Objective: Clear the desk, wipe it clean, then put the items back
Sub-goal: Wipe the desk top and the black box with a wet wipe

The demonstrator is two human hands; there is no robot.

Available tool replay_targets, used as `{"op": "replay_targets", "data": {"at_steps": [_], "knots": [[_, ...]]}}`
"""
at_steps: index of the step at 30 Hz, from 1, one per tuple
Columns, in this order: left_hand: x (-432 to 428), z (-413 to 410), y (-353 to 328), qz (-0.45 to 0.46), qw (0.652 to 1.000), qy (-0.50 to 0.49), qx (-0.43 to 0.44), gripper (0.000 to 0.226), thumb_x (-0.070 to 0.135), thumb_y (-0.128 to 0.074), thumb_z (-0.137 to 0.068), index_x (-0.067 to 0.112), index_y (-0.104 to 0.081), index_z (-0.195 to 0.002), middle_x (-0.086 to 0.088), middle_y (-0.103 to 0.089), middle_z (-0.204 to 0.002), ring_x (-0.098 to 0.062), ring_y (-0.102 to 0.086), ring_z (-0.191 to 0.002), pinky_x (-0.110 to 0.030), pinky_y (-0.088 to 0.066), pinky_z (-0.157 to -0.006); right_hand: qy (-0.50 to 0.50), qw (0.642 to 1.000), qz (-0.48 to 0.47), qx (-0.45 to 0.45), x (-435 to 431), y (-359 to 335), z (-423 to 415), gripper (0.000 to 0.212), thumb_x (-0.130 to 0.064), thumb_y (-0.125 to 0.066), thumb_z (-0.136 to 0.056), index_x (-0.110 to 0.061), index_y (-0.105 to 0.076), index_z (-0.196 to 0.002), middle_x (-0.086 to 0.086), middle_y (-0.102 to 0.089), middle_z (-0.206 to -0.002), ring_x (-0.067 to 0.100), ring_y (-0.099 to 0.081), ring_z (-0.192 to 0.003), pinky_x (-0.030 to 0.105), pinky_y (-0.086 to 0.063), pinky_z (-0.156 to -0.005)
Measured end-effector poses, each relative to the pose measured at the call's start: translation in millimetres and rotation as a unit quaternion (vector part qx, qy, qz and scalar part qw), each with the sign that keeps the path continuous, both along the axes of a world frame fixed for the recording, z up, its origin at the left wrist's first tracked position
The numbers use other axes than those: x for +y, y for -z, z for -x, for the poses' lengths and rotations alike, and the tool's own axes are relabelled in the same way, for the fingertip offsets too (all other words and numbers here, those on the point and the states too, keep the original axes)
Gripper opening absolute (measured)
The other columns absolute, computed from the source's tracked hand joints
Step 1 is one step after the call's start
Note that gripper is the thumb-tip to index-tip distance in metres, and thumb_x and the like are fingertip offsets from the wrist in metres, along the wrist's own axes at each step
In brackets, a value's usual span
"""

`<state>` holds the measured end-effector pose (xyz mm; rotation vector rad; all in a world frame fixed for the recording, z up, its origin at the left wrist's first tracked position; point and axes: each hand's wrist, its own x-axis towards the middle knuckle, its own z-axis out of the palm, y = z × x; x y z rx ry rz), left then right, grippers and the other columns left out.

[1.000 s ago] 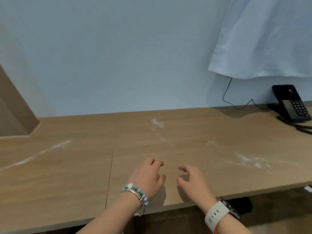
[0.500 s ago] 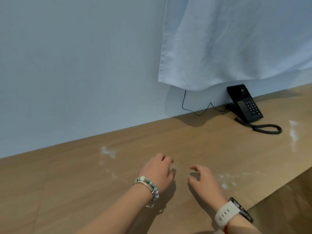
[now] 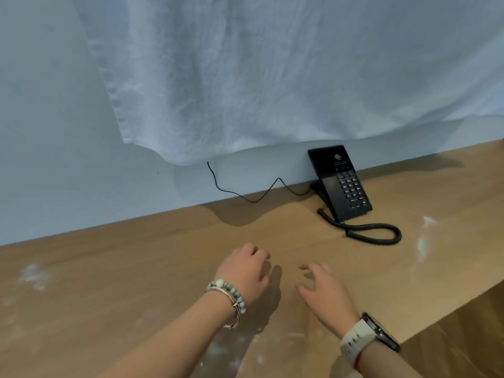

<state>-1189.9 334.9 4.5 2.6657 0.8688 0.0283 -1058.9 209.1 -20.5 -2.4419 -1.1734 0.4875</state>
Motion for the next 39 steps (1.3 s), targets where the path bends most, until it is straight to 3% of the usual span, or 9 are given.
{"op": "replay_targets", "data": {"at_steps": [10,25,33,39], "knots": [[-26,-145,-2,-0.009,0.999,-0.037,0.01,0.041,0.028,-0.044,-0.091,0.023,-0.042,-0.131,0.0,-0.042,-0.131,-0.022,-0.041,-0.119,-0.035,-0.039,-0.098,-0.077,0.996,0.013,-0.042,-12,-6,-152,0.039,-0.032,-0.051,-0.091,-0.032,-0.045,-0.129,-0.013,-0.043,-0.132,0.008,-0.04,-0.122,0.029,-0.038,-0.1],[-27,-343,-8,-0.031,0.999,-0.009,-0.028,0.04,0.032,-0.043,-0.094,0.026,-0.042,-0.133,0.004,-0.042,-0.13,-0.016,-0.042,-0.118,-0.031,-0.04,-0.099,-0.054,0.998,-0.027,-0.029,-12,-5,-350,0.037,-0.033,-0.053,-0.091,-0.031,-0.047,-0.127,-0.012,-0.048,-0.129,0.01,-0.042,-0.12,0.025,-0.038,-0.098],[-80,-510,4,-0.009,0.998,-0.058,-0.011,0.039,0.031,-0.042,-0.094,0.026,-0.043,-0.133,0.004,-0.045,-0.128,-0.016,-0.041,-0.12,-0.029,-0.038,-0.099,-0.083,0.996,-0.025,-0.009,-63,-1,-519,0.036,-0.03,-0.053,-0.091,-0.028,-0.049,-0.127,-0.009,-0.05,-0.129,0.013,-0.042,-0.12,0.028,-0.036,-0.1],[-109,-635,2,-0.001,0.999,-0.041,-0.013,0.042,0.028,-0.042,-0.093,0.024,-0.042,-0.135,0.003,-0.045,-0.13,-0.017,-0.04,-0.122,-0.029,-0.034,-0.1,-0.072,0.997,-0.016,-0.011,-99,-7,-643,0.035,-0.03,-0.051,-0.092,-0.028,-0.048,-0.127,-0.009,-0.048,-0.13,0.013,-0.042,-0.119,0.026,-0.037,-0.098]]}}
